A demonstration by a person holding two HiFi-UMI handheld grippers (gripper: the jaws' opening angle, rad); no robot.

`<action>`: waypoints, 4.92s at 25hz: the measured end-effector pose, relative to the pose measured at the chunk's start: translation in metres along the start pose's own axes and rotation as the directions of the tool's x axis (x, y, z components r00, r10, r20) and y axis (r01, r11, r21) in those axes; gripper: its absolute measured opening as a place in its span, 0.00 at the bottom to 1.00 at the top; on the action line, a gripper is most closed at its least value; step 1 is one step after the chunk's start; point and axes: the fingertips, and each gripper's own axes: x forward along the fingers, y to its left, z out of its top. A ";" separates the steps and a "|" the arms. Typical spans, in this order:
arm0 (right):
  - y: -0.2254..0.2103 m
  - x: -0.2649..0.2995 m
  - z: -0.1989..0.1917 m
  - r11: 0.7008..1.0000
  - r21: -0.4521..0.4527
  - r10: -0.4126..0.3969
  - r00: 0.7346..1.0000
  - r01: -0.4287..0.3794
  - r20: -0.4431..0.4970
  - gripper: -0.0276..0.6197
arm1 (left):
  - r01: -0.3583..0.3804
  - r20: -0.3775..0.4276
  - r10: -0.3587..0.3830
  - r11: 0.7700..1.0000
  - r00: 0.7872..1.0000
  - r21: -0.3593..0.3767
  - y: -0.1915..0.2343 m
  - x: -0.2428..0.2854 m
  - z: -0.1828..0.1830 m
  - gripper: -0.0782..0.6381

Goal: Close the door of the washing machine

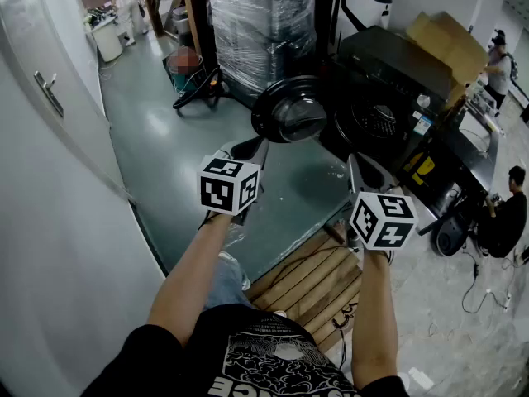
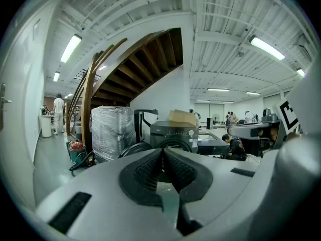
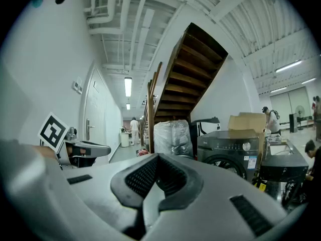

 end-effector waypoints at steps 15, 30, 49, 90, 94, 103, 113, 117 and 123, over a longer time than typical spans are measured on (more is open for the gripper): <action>0.009 0.004 0.000 0.999 0.006 0.040 0.999 -0.040 0.002 0.07 | 0.021 -0.026 -0.023 0.998 0.999 -0.058 0.005 0.005 -0.010 0.16; 0.032 0.081 -0.008 0.996 -0.001 0.091 0.995 -0.091 -0.034 0.07 | 0.039 -0.036 -0.042 0.995 0.998 -0.090 0.071 0.035 -0.013 0.18; -0.007 0.210 -0.022 0.996 0.012 0.084 0.993 -0.083 -0.078 0.07 | 0.134 -0.085 -0.138 0.990 0.987 -0.049 0.148 0.185 -0.012 0.25; -0.031 0.436 -0.083 0.992 0.042 0.123 0.937 -0.116 -0.327 0.08 | 0.441 -0.436 -0.396 0.897 0.808 0.004 0.311 0.478 -0.159 0.42; -0.036 0.440 -0.100 0.990 0.068 0.136 0.933 -0.120 -0.333 0.08 | 0.481 -0.452 -0.417 0.876 0.788 0.030 0.314 0.490 -0.172 0.42; -0.044 0.442 -0.131 0.989 0.116 0.126 0.923 -0.089 -0.364 0.08 | 0.536 -0.498 -0.436 0.842 0.749 0.068 0.317 0.510 -0.196 0.38; -0.054 0.423 -0.150 0.984 0.178 0.088 0.918 -0.019 -0.387 0.08 | 0.540 -0.553 -0.402 0.835 0.729 0.105 0.310 0.509 -0.198 0.24; -0.052 0.409 -0.156 0.983 0.184 0.080 0.917 -0.007 -0.392 0.08 | 0.549 -0.571 -0.413 0.832 0.710 0.081 0.297 0.498 -0.204 0.24; -0.061 0.388 -0.157 0.982 0.187 0.047 0.922 0.028 -0.385 0.08 | 0.538 -0.572 -0.419 0.841 0.705 0.047 0.269 0.484 -0.208 0.24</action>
